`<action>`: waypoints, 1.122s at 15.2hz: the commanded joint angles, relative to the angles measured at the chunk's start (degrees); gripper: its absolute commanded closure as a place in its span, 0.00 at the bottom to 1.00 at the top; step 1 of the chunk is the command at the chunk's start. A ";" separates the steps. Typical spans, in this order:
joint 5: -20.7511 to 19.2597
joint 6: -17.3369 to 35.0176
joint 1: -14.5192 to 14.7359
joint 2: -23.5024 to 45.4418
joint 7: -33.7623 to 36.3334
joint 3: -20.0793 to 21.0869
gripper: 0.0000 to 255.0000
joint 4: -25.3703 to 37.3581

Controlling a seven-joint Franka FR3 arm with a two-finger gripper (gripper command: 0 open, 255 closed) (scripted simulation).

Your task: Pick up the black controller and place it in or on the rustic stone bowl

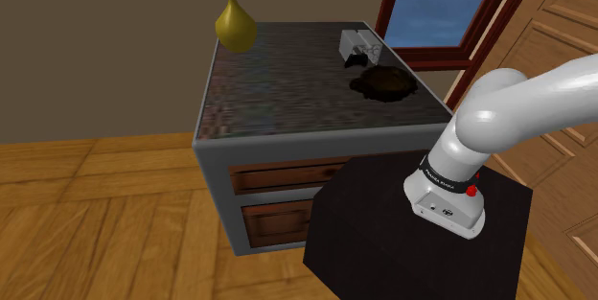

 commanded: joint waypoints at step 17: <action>-13.00 12.07 5.50 0.48 -47.90 -28.70 0.00 -13.17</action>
